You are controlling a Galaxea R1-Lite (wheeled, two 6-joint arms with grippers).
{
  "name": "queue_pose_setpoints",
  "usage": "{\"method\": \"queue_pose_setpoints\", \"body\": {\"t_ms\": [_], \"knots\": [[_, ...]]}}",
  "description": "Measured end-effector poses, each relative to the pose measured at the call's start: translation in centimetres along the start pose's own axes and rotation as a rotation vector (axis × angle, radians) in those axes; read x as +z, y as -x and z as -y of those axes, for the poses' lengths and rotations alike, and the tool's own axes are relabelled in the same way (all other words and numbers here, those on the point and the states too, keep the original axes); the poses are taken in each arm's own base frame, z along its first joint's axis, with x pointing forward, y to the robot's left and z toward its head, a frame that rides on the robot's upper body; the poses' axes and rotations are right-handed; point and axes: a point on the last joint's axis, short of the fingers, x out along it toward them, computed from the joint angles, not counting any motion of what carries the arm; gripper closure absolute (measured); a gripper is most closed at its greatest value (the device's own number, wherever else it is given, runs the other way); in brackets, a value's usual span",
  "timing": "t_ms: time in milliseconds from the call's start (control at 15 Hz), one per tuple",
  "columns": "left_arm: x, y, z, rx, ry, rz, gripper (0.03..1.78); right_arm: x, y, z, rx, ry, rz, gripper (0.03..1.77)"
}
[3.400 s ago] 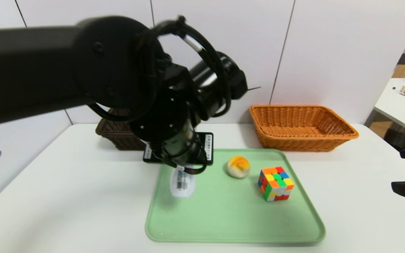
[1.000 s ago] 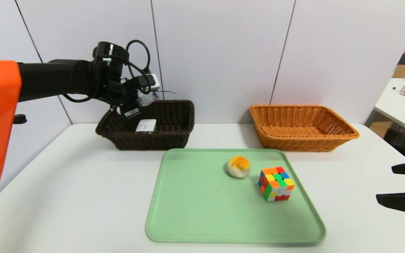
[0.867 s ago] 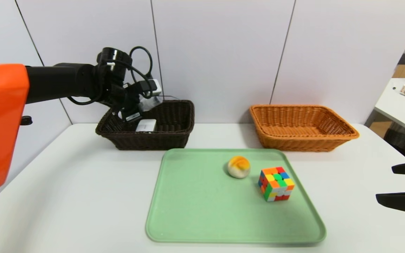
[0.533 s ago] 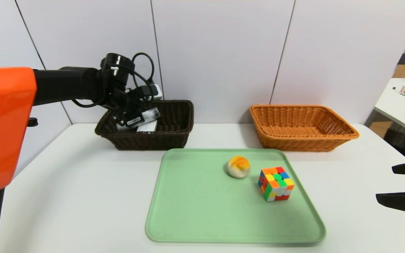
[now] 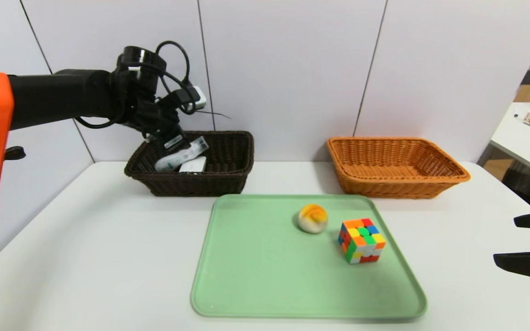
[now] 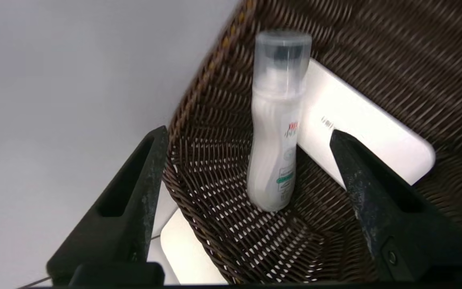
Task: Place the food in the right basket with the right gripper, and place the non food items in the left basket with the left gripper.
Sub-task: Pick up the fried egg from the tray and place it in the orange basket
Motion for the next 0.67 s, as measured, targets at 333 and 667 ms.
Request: {"method": "queue_pose_setpoints", "body": {"t_ms": [333, 667], "knots": [[4.2, 4.4, 2.0, -0.033, 0.316, 0.092, 0.25, -0.2, -0.2, 0.1, -0.008, -0.003, 0.016, 0.10], [6.5, 10.0, 5.3, -0.205, 0.722, 0.031, 0.18, -0.8, -0.2, 0.4, -0.029, -0.011, 0.047, 0.10]]}}
